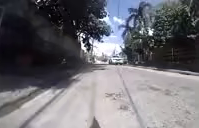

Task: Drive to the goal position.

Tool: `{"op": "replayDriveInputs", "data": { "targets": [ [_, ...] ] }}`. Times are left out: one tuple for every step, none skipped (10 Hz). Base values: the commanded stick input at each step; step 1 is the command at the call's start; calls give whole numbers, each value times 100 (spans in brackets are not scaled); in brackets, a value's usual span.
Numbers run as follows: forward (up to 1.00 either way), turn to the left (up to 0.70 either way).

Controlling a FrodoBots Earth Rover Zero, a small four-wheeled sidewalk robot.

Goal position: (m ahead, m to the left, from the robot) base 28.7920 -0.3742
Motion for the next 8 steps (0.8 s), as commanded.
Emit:
{"op": "replayDriveInputs", "data": {
  "targets": [
    [100,0],
    [100,0],
    [100,0],
    [100,0],
    [100,0],
    [100,0],
    [100,0],
    [100,-3]
  ]
}}
